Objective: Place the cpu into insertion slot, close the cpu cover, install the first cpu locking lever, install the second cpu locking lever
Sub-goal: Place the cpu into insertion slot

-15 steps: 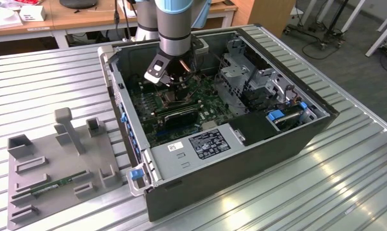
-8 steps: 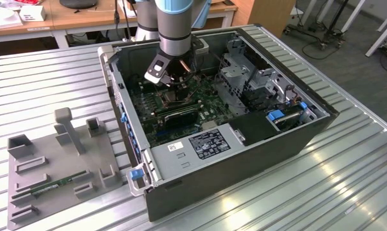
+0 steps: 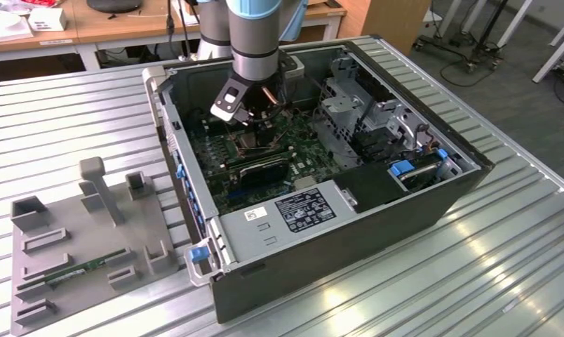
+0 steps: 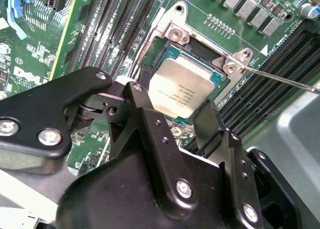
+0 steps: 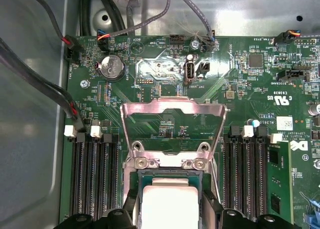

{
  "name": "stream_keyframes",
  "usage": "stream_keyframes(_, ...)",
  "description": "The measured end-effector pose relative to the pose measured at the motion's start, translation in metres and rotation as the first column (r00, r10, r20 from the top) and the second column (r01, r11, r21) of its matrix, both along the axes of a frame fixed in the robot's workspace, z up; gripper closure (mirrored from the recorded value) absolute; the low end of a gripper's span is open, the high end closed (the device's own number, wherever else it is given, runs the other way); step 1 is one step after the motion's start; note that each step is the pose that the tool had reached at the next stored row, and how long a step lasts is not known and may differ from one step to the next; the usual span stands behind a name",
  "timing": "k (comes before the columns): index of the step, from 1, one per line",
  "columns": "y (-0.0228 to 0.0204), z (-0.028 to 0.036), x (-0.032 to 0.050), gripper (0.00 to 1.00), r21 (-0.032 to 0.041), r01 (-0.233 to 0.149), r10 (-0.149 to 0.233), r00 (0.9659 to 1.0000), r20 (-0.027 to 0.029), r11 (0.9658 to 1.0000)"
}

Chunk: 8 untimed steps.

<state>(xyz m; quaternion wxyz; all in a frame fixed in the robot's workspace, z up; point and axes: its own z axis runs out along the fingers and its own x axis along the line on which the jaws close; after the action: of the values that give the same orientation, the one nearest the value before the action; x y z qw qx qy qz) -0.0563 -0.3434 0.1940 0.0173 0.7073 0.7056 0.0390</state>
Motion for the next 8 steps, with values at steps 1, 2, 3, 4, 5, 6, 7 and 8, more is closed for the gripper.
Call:
stream_keyframes(1, 0.0, 0.0, 0.0, 0.39, 0.0, 0.0, 0.0, 1.0, 0.0, 1.0)
stream_keyframes(2, 0.0, 0.0, 0.0, 0.39, -0.0001, 0.0, 0.0, 1.0, 0.0, 1.0)
stream_keyframes(3, 0.0, 0.0, 0.0, 0.39, -0.0002, 0.0, 0.0, 1.0, -0.0001, 1.0)
stream_keyframes(4, 0.0, -0.0001, 0.0, 0.39, -0.0003, 0.0, 0.0, 1.0, -0.0002, 1.0)
stream_keyframes(5, 0.0, -0.0001, 0.0, 0.39, -0.0003, 0.0, 0.0, 1.0, -0.0002, 1.0)
stream_keyframes(6, 0.0, -0.0002, 0.0, 0.39, -0.0001, 0.0, 0.0, 1.0, -0.0001, 1.0)
stream_keyframes(7, 0.0, -0.0002, 0.0, 0.39, -0.0001, 0.0, 0.0, 1.0, 0.0, 1.0)
stream_keyframes(8, 0.0, -0.0002, 0.0, 0.39, -0.0001, 0.0, 0.0, 1.0, -0.0001, 1.0)
